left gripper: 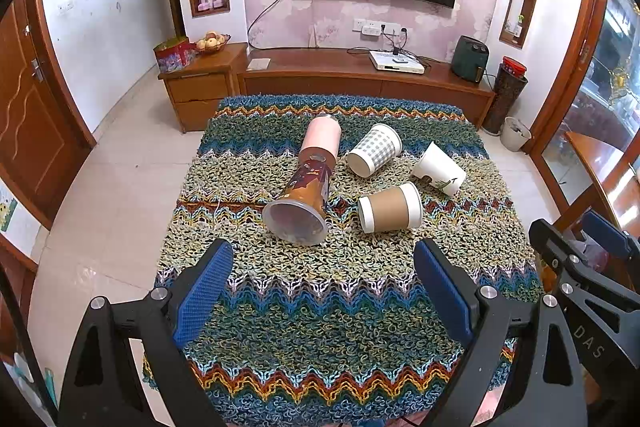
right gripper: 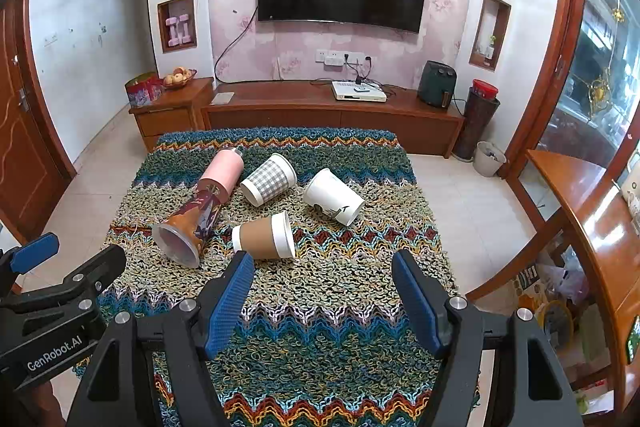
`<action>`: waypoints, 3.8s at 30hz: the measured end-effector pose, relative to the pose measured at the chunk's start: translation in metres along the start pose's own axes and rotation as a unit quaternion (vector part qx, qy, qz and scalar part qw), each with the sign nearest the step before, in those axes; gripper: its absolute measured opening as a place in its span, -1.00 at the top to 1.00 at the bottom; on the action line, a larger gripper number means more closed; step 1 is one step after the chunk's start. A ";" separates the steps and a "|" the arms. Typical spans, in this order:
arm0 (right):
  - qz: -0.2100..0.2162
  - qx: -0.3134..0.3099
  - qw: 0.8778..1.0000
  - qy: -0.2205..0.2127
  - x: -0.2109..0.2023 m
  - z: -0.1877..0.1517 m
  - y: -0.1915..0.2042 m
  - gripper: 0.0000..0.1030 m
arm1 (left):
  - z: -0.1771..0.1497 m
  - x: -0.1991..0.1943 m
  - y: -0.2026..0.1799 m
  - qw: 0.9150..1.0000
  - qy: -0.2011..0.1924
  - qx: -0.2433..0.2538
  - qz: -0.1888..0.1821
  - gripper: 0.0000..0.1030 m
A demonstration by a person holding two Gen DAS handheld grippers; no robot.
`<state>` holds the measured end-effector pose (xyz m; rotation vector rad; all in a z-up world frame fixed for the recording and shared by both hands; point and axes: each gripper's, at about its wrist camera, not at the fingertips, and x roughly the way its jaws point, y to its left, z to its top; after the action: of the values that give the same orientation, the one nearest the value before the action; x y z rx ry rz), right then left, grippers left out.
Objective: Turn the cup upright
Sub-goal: 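Move the right tool toward the brown kraft cup lying on its side, then close the right tool around the kraft cup's body and lift it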
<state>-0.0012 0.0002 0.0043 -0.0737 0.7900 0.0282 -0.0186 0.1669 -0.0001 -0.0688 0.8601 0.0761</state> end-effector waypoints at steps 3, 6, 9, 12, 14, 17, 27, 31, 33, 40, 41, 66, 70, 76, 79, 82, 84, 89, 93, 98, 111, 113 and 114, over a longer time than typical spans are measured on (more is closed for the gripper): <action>-0.001 -0.003 1.000 -0.002 -0.003 0.003 -0.001 -0.40 | 0.000 0.001 -0.001 1.000 0.000 0.000 -0.001 -0.81; 0.000 -0.006 1.000 -0.004 -0.003 0.003 -0.001 -0.40 | -0.001 0.004 -0.002 1.000 0.001 0.001 0.001 -0.81; 0.006 -0.006 1.000 -0.007 -0.002 0.003 -0.002 -0.40 | -0.002 0.003 -0.001 1.000 0.000 -0.001 0.001 -0.81; 0.010 -0.007 1.000 -0.012 0.000 0.005 -0.003 -0.40 | 0.000 0.004 -0.001 1.000 0.000 -0.002 0.002 -0.81; 0.010 -0.011 1.000 -0.016 0.001 0.007 -0.003 -0.40 | 0.002 0.004 0.000 1.000 -0.001 -0.002 0.004 -0.81; 0.006 -0.021 0.999 -0.025 0.002 0.011 -0.002 -0.40 | 0.006 0.005 0.001 1.000 -0.002 -0.003 0.006 -0.81; 0.016 -0.100 0.994 -0.046 0.012 0.032 0.008 -0.40 | 0.022 0.008 0.008 1.000 -0.012 -0.018 0.019 -0.81; 0.012 -0.140 0.989 -0.040 0.028 0.038 0.013 -0.40 | 0.023 0.011 0.011 0.999 -0.013 -0.023 0.028 -0.81; 0.012 -0.157 0.987 -0.038 0.035 0.039 0.014 -0.40 | 0.025 0.016 0.013 0.999 -0.009 -0.026 0.033 -0.81; 0.027 -0.207 0.977 -0.036 0.056 0.045 0.022 -0.40 | 0.027 0.040 0.016 0.998 0.007 -0.032 0.053 -0.81; 0.028 -0.212 0.976 -0.037 0.057 0.045 0.024 -0.40 | 0.027 0.046 0.016 0.998 0.012 -0.033 0.057 -0.81; 0.121 -0.424 0.897 0.028 0.182 0.014 0.088 -0.40 | 0.009 0.159 0.033 0.996 0.074 -0.016 0.047 -0.81; 0.112 -0.481 0.869 0.039 0.205 -0.001 0.101 -0.40 | 0.004 0.168 0.037 0.994 0.089 -0.016 0.064 -0.81; 0.091 -0.566 0.819 0.032 0.220 -0.023 0.116 -0.40 | -0.003 0.176 0.047 0.992 0.106 -0.030 0.063 -0.81; 0.075 -0.602 0.794 0.029 0.226 -0.032 0.120 -0.40 | -0.005 0.179 0.048 0.991 0.113 -0.034 0.062 -0.81; 0.059 -0.621 0.781 0.014 0.225 -0.037 0.121 -0.40 | -0.005 0.182 0.048 0.991 0.115 -0.034 0.058 -0.81; 0.056 -0.622 0.781 0.008 0.222 -0.037 0.120 -0.40 | -0.004 0.183 0.048 0.991 0.114 -0.034 0.056 -0.81; 0.049 -0.619 0.784 -0.003 0.214 -0.039 0.119 -0.40 | -0.002 0.182 0.047 0.992 0.111 -0.031 0.049 -0.81; 0.037 -0.618 0.785 -0.002 0.211 -0.041 0.114 -0.40 | -0.001 0.181 0.049 0.992 0.110 -0.033 0.047 -0.81; 0.033 -0.599 0.800 0.014 0.214 -0.035 0.108 -0.40 | -0.001 0.181 0.051 0.992 0.109 -0.039 0.044 -0.81; 0.106 -0.391 0.906 0.124 0.232 0.013 0.075 -0.40 | 0.002 0.178 0.047 0.993 0.109 -0.037 0.034 -0.81; 0.096 -0.394 0.907 0.113 0.232 0.014 0.078 -0.40 | 0.002 0.177 0.046 0.993 0.109 -0.035 0.034 -0.81; 0.091 -0.405 0.904 0.103 0.229 0.013 0.081 -0.40 | 0.002 0.177 0.046 0.993 0.110 -0.035 0.034 -0.81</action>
<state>0.1651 0.0811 -0.1537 -0.8047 0.9530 0.5380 0.0937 0.2201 -0.1345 -0.1155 1.0804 0.1650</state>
